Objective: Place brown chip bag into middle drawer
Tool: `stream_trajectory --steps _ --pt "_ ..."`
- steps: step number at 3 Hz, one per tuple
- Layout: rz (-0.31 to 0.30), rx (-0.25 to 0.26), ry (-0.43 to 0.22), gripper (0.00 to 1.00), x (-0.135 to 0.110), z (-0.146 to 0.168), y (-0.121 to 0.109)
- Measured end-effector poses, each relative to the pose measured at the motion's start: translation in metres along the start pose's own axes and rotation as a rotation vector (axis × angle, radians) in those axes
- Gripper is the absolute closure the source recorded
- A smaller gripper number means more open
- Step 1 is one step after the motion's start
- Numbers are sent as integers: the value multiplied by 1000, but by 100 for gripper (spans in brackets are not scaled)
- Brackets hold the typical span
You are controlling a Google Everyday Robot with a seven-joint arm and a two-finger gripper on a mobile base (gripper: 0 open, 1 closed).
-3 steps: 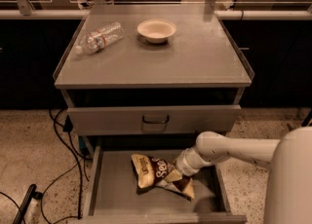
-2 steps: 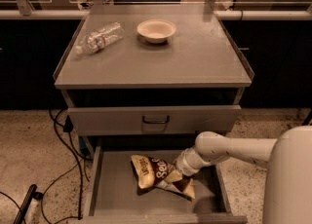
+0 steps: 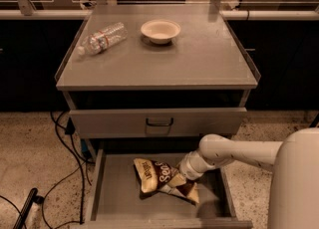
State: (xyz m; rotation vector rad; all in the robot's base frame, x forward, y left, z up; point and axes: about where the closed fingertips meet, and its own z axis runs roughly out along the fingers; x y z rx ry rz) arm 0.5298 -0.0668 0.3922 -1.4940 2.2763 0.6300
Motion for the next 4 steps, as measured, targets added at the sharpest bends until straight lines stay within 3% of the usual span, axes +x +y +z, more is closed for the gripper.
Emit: stream_trajectory --steps 2,3,4 --pt "0 0 0 11 0 0 0" --pt "0 0 0 0 0 0 0" --pt "0 0 0 0 0 0 0"
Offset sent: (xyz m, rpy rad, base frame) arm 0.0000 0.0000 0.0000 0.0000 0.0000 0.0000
